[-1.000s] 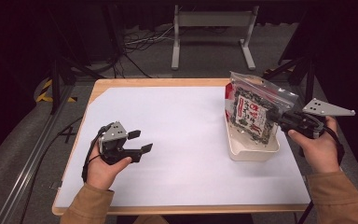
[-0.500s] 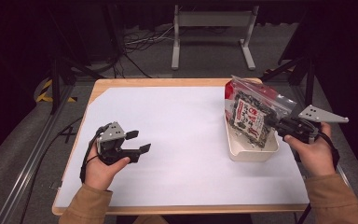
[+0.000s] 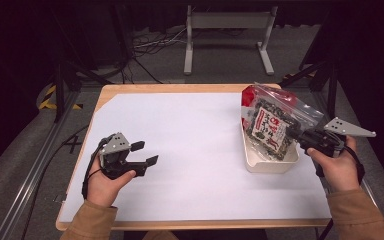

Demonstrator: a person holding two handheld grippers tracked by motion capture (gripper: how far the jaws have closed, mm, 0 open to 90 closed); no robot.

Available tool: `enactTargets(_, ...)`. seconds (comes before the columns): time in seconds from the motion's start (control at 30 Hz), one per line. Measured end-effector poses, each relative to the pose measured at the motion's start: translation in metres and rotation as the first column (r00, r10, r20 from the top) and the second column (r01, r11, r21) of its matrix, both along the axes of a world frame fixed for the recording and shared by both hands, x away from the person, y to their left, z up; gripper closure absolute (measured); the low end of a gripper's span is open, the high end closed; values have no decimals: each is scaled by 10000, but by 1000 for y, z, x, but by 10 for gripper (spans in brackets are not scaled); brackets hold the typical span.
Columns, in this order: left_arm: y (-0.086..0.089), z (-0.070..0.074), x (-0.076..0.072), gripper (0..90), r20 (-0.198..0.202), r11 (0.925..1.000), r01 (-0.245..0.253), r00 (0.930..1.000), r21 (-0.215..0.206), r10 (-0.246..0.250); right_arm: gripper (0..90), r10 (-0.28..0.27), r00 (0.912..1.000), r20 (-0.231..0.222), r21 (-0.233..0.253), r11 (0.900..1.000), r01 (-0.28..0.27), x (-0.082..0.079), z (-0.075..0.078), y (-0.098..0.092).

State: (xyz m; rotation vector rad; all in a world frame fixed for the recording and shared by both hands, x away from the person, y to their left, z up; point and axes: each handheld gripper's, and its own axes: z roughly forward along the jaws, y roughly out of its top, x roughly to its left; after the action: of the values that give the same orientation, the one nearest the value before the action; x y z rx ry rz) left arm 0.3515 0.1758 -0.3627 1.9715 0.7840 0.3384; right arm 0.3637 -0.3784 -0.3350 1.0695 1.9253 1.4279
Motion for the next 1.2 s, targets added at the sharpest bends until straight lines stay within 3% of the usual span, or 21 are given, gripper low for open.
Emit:
enactTargets(0.17,4,-1,0,288,-46,10000,-48,10000,15,48,747,-24,10000,-4,235,9997,24,2,0,-2)
enactTargets(0.27,6,-1,-1,279,-19,10000,-1,10000,-13,1,625,-357,9993,-85,454,9983,361,1,2,1)
enactTargets(0.33,8,-2,-3,276,-36,10000,22,10000,-9,-22,596,-439,9990,-61,518,9977,442,-1,3,2)
enactTargets(0.5,15,-2,-11,268,-6,10000,33,10000,-30,-33,437,-625,9978,214,612,9963,611,-13,10,4)
enactTargets(0.77,23,3,-20,266,396,9998,188,9990,-102,-184,393,-971,9925,744,509,9943,934,-40,17,6)
enactTargets(1.03,23,6,-26,259,596,9979,611,9964,-206,-597,375,-630,9927,1031,404,9974,591,-67,23,18)
enactTargets(1.1,23,6,-27,257,617,9975,683,9958,-204,-669,365,-390,9937,1047,550,9979,334,-71,22,23)
enactTargets(1.2,24,6,-28,256,699,9969,753,9948,-245,-735,355,23,9947,1028,382,9993,-63,-74,21,32)
